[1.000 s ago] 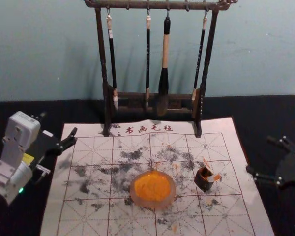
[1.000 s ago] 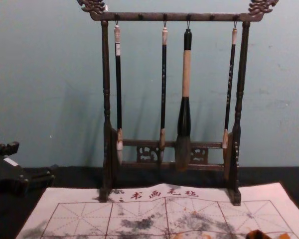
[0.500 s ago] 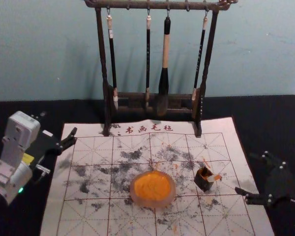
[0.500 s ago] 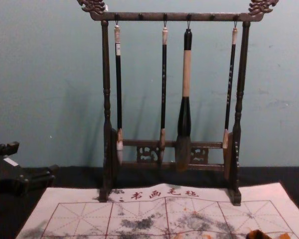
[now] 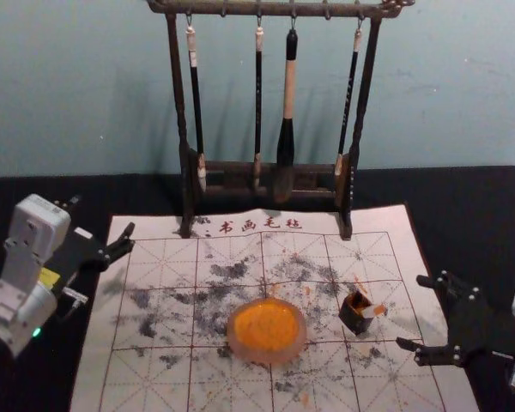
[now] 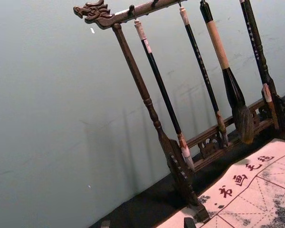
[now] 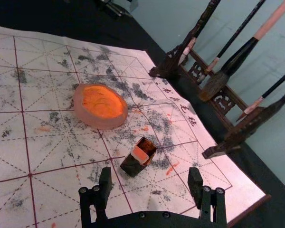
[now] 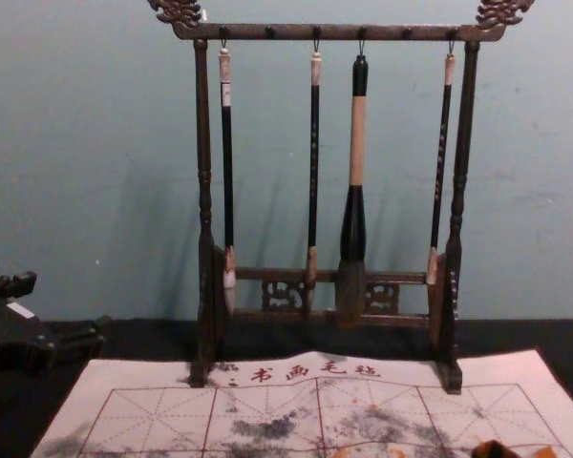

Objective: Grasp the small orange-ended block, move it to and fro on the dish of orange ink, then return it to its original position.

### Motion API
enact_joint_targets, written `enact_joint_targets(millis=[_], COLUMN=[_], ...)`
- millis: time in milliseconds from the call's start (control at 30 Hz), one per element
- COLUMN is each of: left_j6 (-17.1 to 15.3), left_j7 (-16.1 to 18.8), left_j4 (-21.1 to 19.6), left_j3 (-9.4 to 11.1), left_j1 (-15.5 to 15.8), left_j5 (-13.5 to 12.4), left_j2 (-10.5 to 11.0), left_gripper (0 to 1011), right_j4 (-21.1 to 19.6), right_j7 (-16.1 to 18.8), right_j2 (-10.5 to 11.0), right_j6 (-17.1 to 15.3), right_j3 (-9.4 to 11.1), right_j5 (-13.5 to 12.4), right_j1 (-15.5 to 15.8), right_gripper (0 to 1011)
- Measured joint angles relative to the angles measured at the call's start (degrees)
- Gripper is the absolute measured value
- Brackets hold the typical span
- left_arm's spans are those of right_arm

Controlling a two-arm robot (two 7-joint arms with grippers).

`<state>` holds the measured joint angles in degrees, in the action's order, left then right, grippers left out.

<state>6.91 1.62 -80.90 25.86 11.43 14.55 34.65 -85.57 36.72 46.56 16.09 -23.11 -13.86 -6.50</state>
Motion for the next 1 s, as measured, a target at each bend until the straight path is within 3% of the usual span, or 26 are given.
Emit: enact_joint_targets(millis=[500, 1000], left_j6=[0.0, 0.0], left_j7=[0.0, 0.0], left_j4=[0.0, 0.0], left_j3=[0.0, 0.0], left_j1=[0.0, 0.0], left_j5=[0.0, 0.0], left_j2=[0.0, 0.0], left_gripper=[1001, 1001], right_j4=[1.7, 3.7], right_j7=[3.4, 4.3], right_j2=[-1.7, -3.1], right_j6=[-0.3, -0.7], right_j3=[-1.6, -3.0], right_j5=[5.6, 8.1], right_j1=[-4.0, -7.5], right_gripper=[1002, 1002])
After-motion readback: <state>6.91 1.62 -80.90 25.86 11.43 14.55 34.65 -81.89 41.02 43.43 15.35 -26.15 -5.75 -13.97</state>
